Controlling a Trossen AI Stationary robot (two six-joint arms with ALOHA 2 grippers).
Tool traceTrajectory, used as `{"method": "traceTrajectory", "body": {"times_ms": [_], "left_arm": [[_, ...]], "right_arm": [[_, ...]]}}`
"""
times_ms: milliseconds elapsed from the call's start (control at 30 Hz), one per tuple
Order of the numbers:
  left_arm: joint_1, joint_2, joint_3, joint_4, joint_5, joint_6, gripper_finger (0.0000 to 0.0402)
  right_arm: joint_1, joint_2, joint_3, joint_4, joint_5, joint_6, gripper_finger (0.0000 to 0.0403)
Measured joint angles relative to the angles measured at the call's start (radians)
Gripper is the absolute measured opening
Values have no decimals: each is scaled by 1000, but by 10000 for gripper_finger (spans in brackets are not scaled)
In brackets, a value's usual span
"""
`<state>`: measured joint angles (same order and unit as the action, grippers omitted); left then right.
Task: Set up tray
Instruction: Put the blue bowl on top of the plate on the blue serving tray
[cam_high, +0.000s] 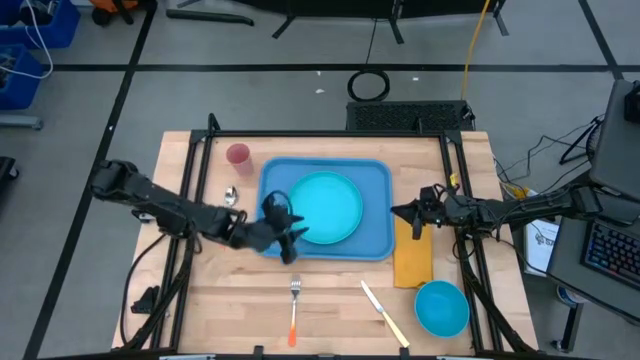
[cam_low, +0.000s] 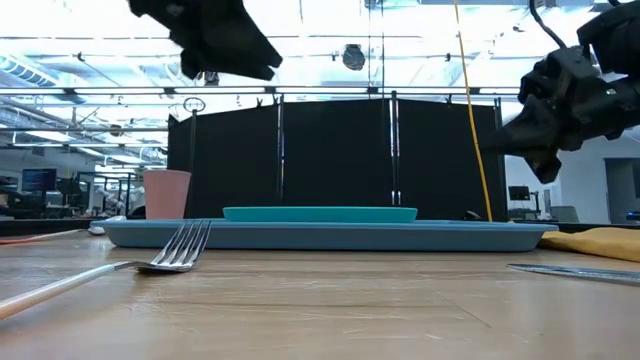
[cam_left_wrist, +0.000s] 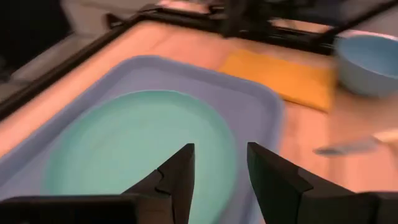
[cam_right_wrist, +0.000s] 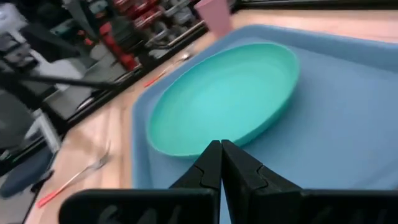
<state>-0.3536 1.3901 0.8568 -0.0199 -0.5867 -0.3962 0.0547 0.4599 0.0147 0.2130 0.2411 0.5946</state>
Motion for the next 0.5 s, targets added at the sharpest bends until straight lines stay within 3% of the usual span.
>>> {"method": "traceTrajectory", "body": {"times_ms": [167,367,500], "left_arm": [[-61,-19,-138,259,26,60,150],[-95,-91,-252,377,46,123,150],[-127,-149,-326,539,139,201,150]], "right_arm": [[0,0,0,81,-84,-104,0],[0,2,15,150,-231,-181,0],[11,16,23,148,-265,-228,4]]}}
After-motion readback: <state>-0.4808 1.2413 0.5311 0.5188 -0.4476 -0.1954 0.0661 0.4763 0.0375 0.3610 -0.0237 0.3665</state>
